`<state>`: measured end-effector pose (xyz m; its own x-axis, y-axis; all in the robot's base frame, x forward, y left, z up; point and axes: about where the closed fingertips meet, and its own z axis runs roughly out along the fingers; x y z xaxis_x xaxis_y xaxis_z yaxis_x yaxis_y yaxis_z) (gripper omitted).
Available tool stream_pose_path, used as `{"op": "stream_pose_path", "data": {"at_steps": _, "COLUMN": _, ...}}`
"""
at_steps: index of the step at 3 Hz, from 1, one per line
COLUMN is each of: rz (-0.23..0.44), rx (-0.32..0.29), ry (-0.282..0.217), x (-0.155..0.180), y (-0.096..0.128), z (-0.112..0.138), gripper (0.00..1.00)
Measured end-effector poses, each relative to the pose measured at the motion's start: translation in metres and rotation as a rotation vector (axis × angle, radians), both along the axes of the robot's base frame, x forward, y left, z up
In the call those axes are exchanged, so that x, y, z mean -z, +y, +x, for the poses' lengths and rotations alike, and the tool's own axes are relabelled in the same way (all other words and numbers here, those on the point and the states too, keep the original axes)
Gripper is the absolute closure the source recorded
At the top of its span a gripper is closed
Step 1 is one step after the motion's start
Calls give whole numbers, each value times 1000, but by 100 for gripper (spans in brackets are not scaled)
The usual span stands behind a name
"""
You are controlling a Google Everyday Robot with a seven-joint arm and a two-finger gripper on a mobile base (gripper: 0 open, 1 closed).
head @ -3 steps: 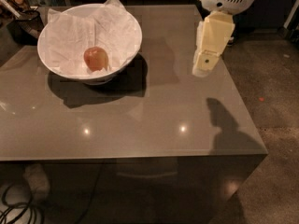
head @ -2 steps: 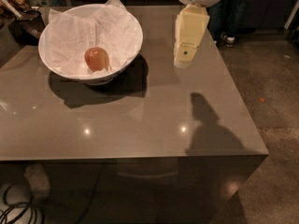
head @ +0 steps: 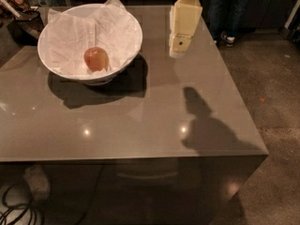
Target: Pick apple from white bowl
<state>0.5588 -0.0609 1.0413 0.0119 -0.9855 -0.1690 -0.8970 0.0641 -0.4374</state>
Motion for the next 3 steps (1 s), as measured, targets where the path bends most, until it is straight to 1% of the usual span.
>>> {"op": "stream_pose_path", "data": {"at_steps": 1, "rz": 41, "rx": -44, "ry": 15, "x": 5, "y": 24, "z": 17, "gripper": 0}}
{"op": "stream_pose_path", "data": {"at_steps": 2, "rz": 34, "rx": -122, "ry": 62, "x": 19, "y": 57, "z": 51, "gripper": 0}}
{"op": "stream_pose_path", "data": {"at_steps": 3, "rz": -4, "rx": -224, "ry": 87, "x": 33, "y": 103, "z": 82, "gripper": 0}}
